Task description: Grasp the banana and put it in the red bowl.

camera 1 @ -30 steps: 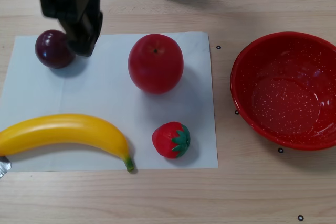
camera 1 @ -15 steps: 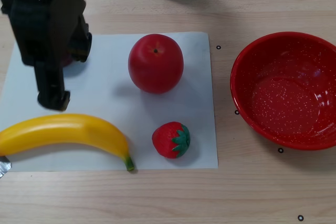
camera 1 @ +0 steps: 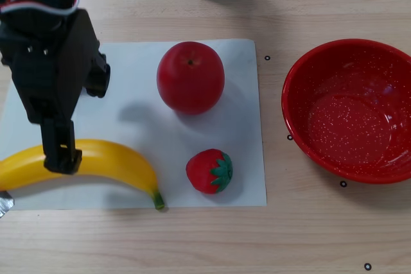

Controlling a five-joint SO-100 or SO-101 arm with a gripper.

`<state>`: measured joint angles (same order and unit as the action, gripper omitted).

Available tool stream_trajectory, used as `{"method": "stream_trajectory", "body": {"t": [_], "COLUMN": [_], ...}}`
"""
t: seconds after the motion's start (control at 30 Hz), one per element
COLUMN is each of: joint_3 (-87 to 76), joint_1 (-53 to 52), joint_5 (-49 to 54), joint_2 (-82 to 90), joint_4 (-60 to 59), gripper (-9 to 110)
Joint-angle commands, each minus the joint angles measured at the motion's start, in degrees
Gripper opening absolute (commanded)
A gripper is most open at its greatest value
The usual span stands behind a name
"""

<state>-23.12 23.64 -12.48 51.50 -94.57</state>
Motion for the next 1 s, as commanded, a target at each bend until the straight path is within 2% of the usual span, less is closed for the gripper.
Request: {"method": "stream_trajectory", "body": {"t": [0.0, 0.77, 0.97], "joint_3": [6.7, 16.2, 17.3], "joint_1": [-0.1, -0.3, -0.4], "joint_5": [-1.0, -0.8, -1.1], "joint_2": [2.8, -9.1, -11.1], "joint_4": [2.5, 3.6, 5.8], "gripper": [56, 52, 43]}}
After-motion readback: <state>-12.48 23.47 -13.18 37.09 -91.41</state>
